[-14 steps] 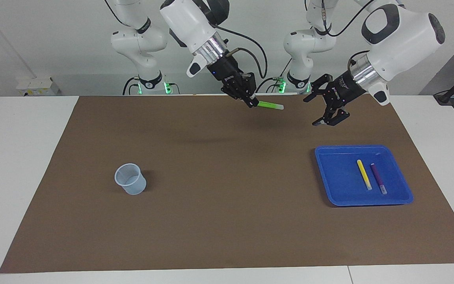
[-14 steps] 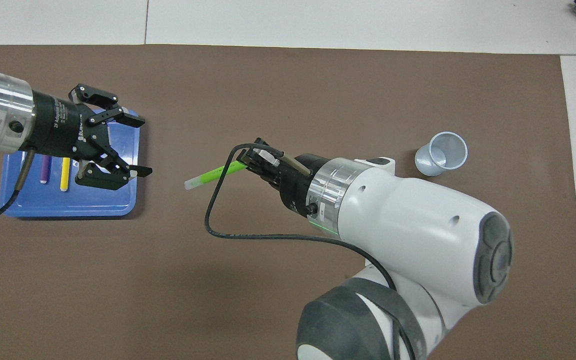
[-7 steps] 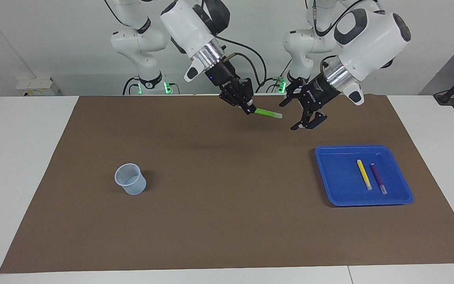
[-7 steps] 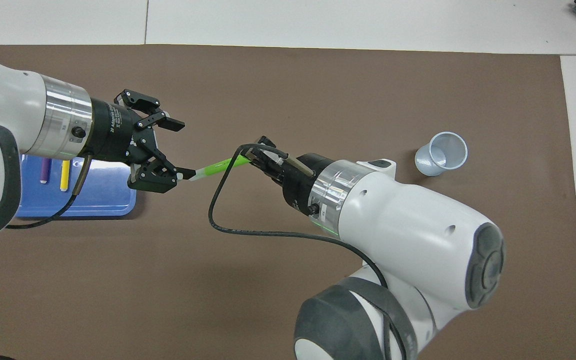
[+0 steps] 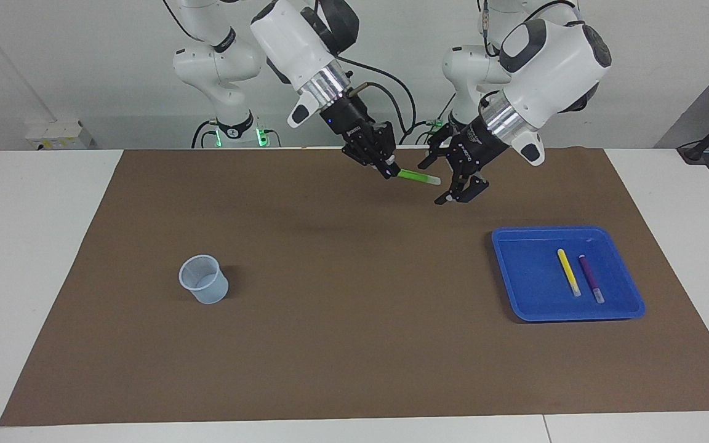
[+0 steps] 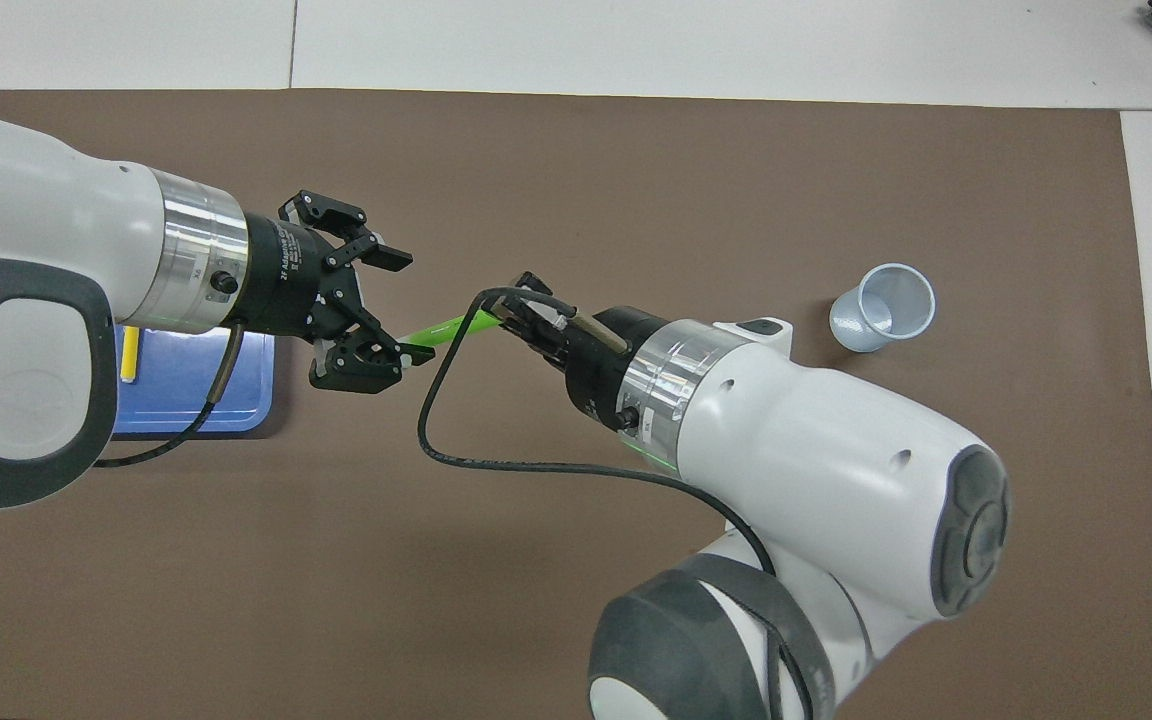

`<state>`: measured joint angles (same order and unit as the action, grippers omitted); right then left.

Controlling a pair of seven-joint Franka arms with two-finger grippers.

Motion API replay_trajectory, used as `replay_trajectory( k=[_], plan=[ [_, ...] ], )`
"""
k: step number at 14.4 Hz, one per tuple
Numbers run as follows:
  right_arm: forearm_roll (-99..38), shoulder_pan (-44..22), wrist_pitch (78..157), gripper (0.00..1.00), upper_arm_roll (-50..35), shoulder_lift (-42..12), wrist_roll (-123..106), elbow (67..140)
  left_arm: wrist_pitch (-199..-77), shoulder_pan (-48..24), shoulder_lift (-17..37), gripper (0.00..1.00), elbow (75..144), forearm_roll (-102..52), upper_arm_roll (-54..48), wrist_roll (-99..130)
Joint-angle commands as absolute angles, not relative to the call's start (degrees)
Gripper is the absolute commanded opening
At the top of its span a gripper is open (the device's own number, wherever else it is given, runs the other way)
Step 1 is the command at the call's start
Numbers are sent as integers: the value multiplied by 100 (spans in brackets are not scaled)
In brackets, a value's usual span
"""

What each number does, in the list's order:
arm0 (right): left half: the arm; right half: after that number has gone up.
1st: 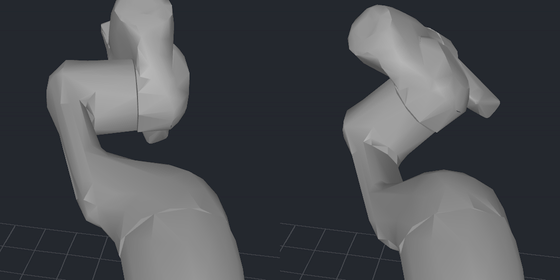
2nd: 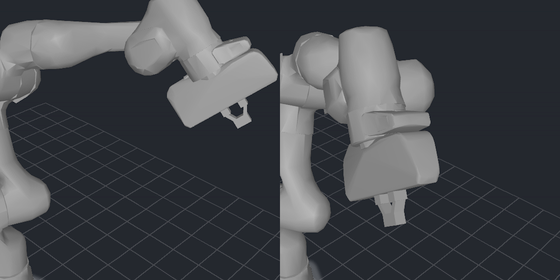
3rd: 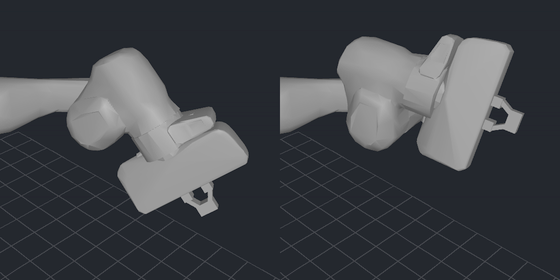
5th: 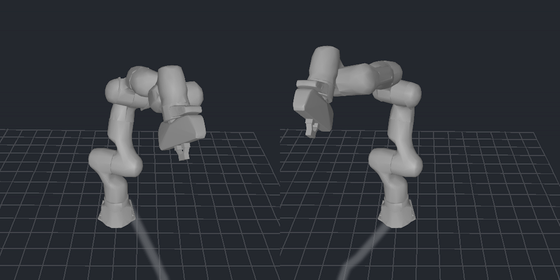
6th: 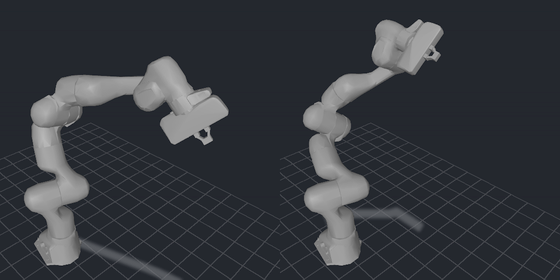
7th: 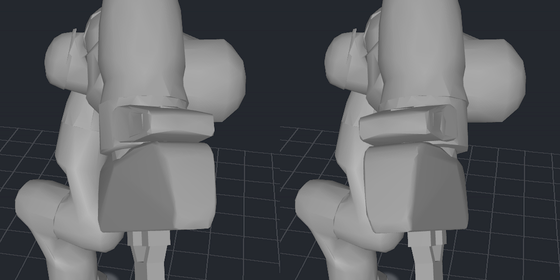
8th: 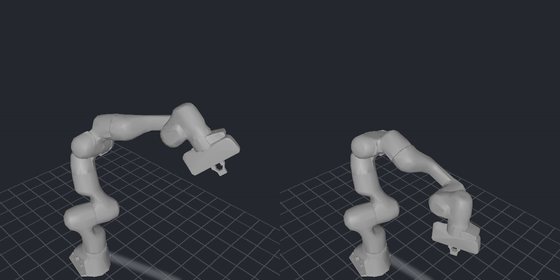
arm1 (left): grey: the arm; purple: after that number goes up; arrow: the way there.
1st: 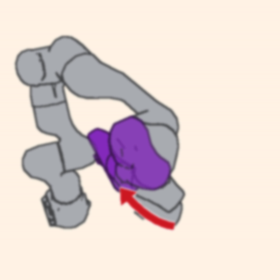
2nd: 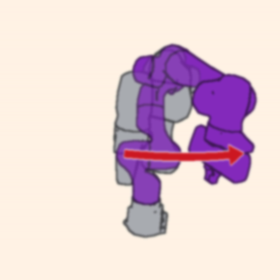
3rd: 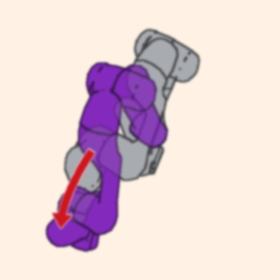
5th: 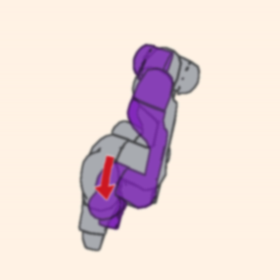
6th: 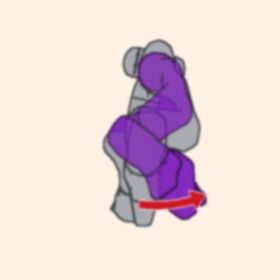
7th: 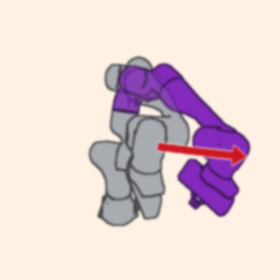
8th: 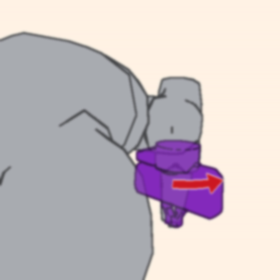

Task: Right arm passes pens to left for tray arrangement
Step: 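Close the left gripper on the green pen near the right gripper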

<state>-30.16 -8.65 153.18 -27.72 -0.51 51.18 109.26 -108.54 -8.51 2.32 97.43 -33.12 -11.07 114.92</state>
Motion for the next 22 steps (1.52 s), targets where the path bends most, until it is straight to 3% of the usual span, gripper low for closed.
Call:
replay_trajectory(
  k=[1,4,6,9,14,15,18,22],
  plan=[
    [-3067,-800,15434,0,-2804,0,4939,11013,-11083,-1028,27,88,10054,-3401,-1046,11575],
    [-3067,-791,15425,0,-2804,0,4896,11013,-11136,-1151,9,84,10063,-3419,-1055,11575],
    [-3067,-782,15425,0,-2804,0,4869,11013,-11136,-1187,0,68,10107,-3410,-1046,11514],
    [-3067,-782,15434,0,-2804,0,4869,11013,-11092,-1134,-9,65,10099,-3410,-1037,11496],
    [-3067,-782,15425,0,-2804,-9,4869,11004,-11030,-1081,-35,47,10090,-3410,-984,11408],
    [-3067,-782,15425,0,-2804,-9,4860,11004,-11039,-1098,-35,40,10099,-3401,-984,11400],
    [-3067,-773,15425,0,-2804,-9,4852,11004,-11100,-1125,-26,0,10099,-3428,-1002,11391],
    [-3067,-773,15416,0,-2804,-9,4852,10995,-11100,-1125,-26,0,10090,-3410,-1011,11330]
  ],
)
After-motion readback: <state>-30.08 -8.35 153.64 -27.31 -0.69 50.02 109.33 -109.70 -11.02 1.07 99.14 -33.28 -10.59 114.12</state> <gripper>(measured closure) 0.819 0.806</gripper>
